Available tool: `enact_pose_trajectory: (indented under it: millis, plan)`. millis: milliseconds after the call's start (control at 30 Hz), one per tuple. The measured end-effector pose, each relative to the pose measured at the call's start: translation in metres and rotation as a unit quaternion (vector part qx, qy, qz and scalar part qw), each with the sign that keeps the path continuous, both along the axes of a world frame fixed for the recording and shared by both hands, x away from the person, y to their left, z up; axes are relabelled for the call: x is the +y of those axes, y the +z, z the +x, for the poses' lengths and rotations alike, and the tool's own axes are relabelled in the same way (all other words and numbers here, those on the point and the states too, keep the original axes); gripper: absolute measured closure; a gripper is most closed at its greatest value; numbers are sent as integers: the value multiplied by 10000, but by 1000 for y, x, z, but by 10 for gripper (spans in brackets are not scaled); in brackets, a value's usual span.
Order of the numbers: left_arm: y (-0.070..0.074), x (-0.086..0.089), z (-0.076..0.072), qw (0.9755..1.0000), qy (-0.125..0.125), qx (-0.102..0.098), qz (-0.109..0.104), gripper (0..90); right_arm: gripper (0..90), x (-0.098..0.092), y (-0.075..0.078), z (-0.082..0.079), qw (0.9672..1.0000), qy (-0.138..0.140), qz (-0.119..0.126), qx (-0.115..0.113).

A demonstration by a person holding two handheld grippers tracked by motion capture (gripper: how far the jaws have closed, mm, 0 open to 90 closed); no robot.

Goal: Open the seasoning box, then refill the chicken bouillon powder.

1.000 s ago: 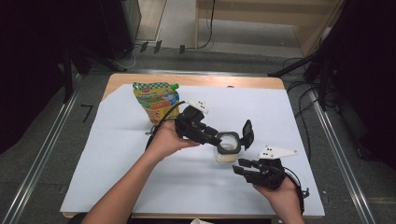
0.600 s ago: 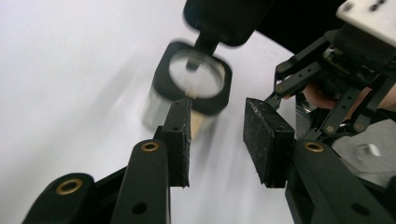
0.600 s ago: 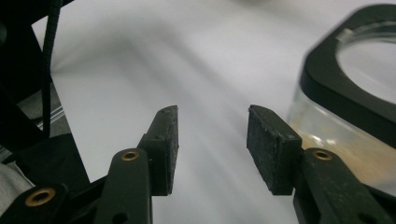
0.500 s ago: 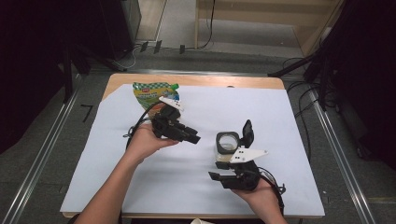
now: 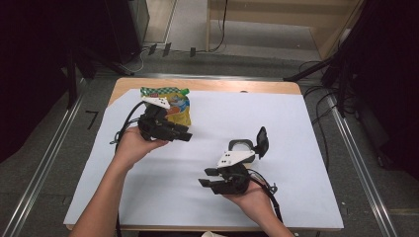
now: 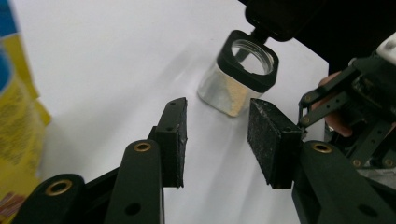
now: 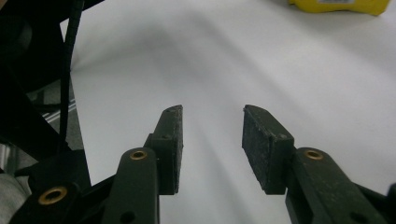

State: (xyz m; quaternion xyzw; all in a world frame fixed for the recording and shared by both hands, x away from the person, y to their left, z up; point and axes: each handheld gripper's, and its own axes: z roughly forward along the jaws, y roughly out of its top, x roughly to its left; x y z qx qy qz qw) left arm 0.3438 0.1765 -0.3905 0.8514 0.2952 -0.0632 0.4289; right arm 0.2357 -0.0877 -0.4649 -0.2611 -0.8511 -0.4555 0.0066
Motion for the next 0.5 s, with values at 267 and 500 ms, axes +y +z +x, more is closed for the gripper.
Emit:
enact_pose_trajectory:
  millis: [267,500]
  plan:
    - [-5,17,3,9999,148,42,52,552,564,4,-13,3,9998,18,103,186]
    - [-8,33,6,9993,335,-28,140,514,547,7,-20,1,9997,99,38,209]
